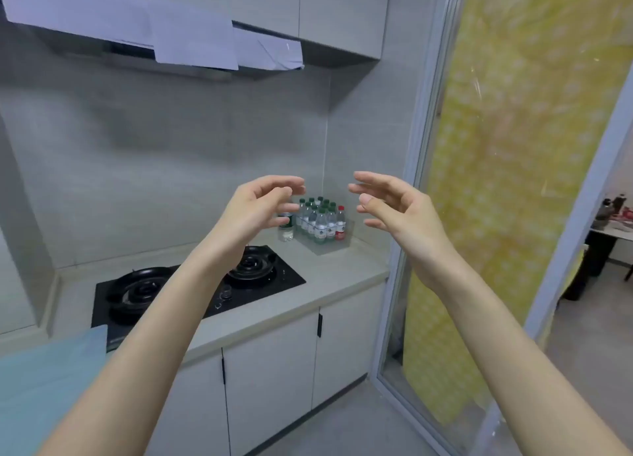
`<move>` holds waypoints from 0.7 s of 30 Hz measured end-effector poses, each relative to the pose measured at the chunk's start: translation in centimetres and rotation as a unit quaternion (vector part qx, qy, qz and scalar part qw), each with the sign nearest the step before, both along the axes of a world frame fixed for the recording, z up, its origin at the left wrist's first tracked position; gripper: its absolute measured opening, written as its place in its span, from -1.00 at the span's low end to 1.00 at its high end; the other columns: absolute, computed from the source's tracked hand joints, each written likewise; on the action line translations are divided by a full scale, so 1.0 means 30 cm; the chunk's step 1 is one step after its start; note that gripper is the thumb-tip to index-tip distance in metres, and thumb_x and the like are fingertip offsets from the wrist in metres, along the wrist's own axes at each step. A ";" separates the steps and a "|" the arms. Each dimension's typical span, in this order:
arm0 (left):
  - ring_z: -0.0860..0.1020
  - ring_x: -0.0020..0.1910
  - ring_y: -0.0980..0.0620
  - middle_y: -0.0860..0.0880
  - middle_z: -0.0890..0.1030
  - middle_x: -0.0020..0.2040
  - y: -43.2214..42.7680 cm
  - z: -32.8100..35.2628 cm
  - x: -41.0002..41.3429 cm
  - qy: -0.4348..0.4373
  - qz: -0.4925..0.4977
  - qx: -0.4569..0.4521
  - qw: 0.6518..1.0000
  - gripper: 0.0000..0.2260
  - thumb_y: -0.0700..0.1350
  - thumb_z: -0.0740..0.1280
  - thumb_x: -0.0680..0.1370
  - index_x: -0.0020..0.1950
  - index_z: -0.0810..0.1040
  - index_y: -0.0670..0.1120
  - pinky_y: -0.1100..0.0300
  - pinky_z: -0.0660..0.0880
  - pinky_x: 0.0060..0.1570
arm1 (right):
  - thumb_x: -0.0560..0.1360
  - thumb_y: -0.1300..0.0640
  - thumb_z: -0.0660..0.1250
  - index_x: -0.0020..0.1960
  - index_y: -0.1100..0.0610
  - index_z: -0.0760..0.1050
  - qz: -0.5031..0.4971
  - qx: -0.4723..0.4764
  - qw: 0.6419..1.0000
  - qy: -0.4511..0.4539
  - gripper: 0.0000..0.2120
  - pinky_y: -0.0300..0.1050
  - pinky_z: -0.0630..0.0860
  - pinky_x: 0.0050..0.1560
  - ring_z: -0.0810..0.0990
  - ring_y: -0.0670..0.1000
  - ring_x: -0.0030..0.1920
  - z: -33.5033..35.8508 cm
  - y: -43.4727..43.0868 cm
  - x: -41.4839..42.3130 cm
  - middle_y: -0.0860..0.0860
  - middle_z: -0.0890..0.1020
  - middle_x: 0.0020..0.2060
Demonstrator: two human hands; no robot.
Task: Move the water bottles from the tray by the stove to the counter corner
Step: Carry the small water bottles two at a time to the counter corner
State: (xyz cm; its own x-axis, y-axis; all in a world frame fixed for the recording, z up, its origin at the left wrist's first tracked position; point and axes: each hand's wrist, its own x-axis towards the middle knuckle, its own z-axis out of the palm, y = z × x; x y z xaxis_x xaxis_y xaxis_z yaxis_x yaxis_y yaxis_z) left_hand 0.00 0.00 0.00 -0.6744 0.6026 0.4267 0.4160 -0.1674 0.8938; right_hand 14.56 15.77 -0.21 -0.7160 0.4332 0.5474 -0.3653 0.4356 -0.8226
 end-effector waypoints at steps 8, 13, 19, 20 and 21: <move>0.64 -0.02 0.10 0.08 0.68 0.07 0.095 -0.085 -0.152 -0.026 0.004 -0.032 0.999 -0.77 -0.19 0.18 0.63 0.06 0.62 0.04 0.22 0.56 0.04 | 0.57 0.24 0.30 0.22 0.01 0.55 -0.018 -0.037 0.999 -0.029 -0.73 -0.29 0.58 -0.01 0.62 -0.18 0.00 -0.109 0.105 -0.147 -0.10 0.67 0.08; 0.65 -0.04 0.08 0.09 0.69 0.04 0.234 -0.152 -0.291 -0.057 0.009 -0.074 0.996 -0.78 -0.17 0.20 0.62 0.03 0.62 0.04 0.19 0.55 0.05 | 0.57 0.22 0.31 0.18 -0.05 0.56 -0.031 -0.040 0.998 -0.044 -0.74 -0.09 0.57 0.13 0.62 -0.13 0.01 -0.174 0.248 -0.278 -0.11 0.68 0.07; 0.66 -0.01 0.06 0.09 0.70 0.03 0.486 -0.189 -0.526 -0.067 0.015 -0.117 0.991 -0.81 -0.15 0.24 0.61 0.10 0.62 0.01 0.19 0.56 0.04 | 0.57 0.22 0.30 0.22 0.00 0.55 -0.024 -0.042 0.997 -0.066 -0.74 -0.09 0.56 0.14 0.61 -0.17 -0.02 -0.205 0.500 -0.515 -0.11 0.67 0.09; 0.66 -0.02 0.07 0.11 0.70 0.01 0.545 -0.186 -0.576 -0.071 0.019 -0.120 0.990 -0.82 -0.14 0.26 0.60 0.13 0.62 0.01 0.21 0.56 0.02 | 0.57 0.22 0.30 0.21 0.00 0.55 -0.021 -0.040 0.997 -0.070 -0.74 -0.10 0.56 0.13 0.61 -0.18 -0.03 -0.200 0.558 -0.565 -0.11 0.67 0.09; 0.66 -0.03 0.08 0.12 0.70 -0.02 0.596 -0.184 -0.622 -0.075 0.023 -0.122 0.989 -0.82 -0.13 0.28 0.59 0.14 0.61 0.00 0.23 0.57 -0.01 | 0.57 0.22 0.30 0.21 0.00 0.55 -0.018 -0.039 0.996 -0.072 -0.75 -0.11 0.57 0.11 0.61 -0.19 -0.04 -0.195 0.613 -0.612 -0.11 0.67 0.09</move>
State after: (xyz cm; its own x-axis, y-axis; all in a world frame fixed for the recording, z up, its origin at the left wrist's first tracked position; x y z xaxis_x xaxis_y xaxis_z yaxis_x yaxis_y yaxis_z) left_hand -18.65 17.87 -5.51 -0.7480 0.6427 0.1656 0.2774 0.0761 0.9577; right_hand -3.79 34.15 -6.06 -0.7684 0.4967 0.4034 -0.2256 0.3796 -0.8972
